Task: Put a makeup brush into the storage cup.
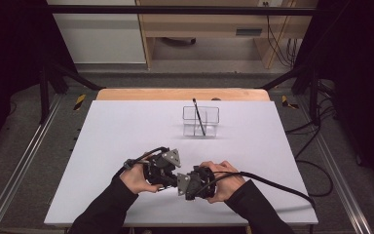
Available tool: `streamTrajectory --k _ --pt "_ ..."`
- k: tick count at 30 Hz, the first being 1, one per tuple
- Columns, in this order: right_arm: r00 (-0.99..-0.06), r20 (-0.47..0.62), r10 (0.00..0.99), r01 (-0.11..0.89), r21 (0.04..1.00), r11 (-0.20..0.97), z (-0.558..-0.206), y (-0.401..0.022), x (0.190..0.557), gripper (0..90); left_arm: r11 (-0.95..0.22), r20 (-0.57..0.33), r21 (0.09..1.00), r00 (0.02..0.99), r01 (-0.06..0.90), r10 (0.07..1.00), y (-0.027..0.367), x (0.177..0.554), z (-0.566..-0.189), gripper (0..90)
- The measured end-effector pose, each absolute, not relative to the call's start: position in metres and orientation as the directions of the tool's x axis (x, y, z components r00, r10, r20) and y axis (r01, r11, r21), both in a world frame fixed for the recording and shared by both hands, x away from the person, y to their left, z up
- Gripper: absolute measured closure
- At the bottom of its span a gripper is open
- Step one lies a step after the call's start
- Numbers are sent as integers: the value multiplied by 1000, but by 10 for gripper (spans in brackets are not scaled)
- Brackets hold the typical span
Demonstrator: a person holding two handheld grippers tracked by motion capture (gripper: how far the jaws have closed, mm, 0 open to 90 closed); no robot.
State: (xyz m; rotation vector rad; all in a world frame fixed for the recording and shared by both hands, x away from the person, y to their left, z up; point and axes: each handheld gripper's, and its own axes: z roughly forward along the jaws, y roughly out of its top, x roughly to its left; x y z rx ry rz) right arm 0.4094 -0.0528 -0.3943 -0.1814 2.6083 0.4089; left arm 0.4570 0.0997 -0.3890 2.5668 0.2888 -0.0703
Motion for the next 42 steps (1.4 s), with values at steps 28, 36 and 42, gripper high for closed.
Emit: streamTrajectory --k 28,36,42 --pt "-888 -450 -92 -225 252 941 -399 -51 410 843 -790 -106 571 974 224 200 110 458 -386 712" --pt "-904 -424 -49 -179 273 945 -400 -54 417 843 -750 -28 619 961 233 275 132 460 -383 455" --pt "-913 -408 5 -132 308 942 -398 -61 422 843 -712 -6 651 939 264 343 149 459 -384 310"
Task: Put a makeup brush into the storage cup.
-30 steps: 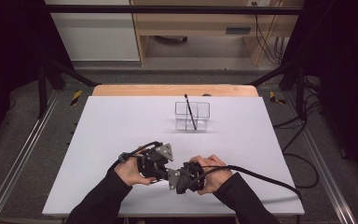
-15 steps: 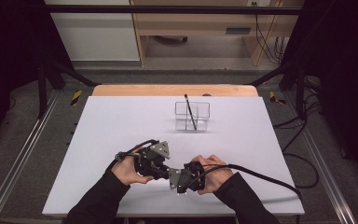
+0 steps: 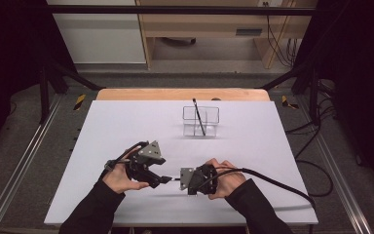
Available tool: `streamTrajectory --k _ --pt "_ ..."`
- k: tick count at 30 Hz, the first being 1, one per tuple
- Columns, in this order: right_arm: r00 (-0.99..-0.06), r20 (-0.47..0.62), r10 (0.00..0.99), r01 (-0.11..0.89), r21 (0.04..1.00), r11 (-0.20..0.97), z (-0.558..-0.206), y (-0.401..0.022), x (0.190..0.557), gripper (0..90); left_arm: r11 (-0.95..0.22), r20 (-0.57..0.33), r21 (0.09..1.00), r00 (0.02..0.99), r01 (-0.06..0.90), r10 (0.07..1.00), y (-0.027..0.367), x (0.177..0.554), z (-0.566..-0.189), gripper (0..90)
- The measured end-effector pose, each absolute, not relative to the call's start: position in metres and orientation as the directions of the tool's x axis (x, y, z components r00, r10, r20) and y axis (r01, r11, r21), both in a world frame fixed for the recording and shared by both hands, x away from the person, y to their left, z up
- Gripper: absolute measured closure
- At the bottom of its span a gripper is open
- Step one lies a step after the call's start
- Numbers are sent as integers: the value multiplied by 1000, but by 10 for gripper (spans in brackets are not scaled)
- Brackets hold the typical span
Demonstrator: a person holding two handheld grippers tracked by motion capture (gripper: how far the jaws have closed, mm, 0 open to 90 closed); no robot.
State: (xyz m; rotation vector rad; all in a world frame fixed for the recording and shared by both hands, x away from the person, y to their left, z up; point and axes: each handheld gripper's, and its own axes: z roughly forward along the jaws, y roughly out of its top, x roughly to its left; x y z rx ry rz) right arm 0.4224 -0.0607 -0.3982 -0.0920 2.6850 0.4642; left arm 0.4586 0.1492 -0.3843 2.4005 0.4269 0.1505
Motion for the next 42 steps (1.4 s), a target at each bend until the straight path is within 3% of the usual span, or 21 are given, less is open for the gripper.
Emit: streamTrajectory --k 10,27,42 --pt "-922 -374 102 -53 381 923 -399 -73 429 844 -642 -5 704 907 303 422 167 453 -391 197" --pt "-908 -300 292 84 553 829 -411 -96 436 843 -498 -77 770 833 399 548 181 450 -407 159" --pt "-870 -214 443 173 711 682 -421 -109 436 843 -400 -103 819 790 412 604 174 446 -416 157"
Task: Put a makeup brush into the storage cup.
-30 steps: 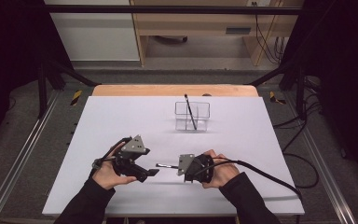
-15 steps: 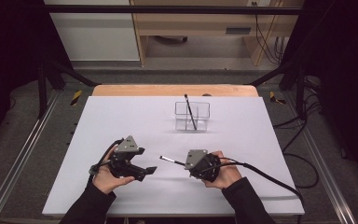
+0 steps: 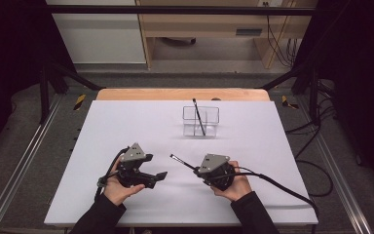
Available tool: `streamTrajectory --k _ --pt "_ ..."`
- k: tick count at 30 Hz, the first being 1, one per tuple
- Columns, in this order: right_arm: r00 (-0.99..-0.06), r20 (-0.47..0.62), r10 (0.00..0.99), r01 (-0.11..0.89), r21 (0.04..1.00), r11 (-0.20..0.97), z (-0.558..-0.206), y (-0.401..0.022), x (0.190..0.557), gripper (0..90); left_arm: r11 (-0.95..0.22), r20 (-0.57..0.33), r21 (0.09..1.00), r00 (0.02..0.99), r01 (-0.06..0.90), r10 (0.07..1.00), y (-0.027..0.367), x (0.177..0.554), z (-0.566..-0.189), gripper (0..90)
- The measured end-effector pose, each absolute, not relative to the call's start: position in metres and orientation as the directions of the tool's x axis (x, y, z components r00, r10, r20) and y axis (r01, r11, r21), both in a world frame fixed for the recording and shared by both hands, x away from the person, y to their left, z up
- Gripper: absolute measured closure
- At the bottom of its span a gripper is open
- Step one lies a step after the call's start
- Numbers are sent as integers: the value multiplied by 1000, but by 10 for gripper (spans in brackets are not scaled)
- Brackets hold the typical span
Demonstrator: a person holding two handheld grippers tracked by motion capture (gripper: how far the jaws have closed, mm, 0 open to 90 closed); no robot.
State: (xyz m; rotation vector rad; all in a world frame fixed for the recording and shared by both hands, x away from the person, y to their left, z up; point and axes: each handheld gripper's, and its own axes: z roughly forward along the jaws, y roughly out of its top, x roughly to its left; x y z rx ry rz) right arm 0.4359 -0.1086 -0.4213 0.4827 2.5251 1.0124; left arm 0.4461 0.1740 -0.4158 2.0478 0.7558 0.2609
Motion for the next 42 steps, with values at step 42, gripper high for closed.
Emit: streamTrajectory --k 42 --pt "-796 -8 606 275 886 373 -433 -112 428 842 -90 -263 916 756 390 599 152 439 -411 234"
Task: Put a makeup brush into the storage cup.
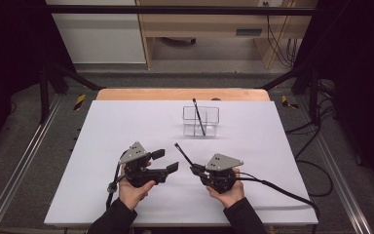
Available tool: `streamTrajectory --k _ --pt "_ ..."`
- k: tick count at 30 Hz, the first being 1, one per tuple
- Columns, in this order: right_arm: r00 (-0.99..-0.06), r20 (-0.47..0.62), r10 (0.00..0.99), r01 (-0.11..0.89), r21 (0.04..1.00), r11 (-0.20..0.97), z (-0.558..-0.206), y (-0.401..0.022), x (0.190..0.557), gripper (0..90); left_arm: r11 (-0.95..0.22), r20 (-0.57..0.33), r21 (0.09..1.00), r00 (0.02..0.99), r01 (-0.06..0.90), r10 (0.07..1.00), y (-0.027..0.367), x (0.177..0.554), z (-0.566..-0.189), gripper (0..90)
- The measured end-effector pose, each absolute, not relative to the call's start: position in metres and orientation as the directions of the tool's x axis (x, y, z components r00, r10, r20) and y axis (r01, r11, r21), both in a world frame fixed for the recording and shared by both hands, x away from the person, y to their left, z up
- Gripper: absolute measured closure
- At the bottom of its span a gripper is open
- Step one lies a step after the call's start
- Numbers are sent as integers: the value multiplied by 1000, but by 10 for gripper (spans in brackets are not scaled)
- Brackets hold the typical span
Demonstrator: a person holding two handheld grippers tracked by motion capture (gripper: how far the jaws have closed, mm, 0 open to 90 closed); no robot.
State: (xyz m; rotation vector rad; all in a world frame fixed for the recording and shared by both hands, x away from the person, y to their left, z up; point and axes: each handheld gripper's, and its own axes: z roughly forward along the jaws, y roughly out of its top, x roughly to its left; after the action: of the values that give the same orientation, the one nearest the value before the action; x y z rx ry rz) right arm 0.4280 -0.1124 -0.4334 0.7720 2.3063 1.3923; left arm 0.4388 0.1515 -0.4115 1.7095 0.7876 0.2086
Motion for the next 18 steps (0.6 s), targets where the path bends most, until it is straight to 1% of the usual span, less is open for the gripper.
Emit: streamTrajectory --k 18 --pt "-795 20 606 279 900 335 -432 -111 428 843 8 -329 918 749 397 575 136 446 -406 249"
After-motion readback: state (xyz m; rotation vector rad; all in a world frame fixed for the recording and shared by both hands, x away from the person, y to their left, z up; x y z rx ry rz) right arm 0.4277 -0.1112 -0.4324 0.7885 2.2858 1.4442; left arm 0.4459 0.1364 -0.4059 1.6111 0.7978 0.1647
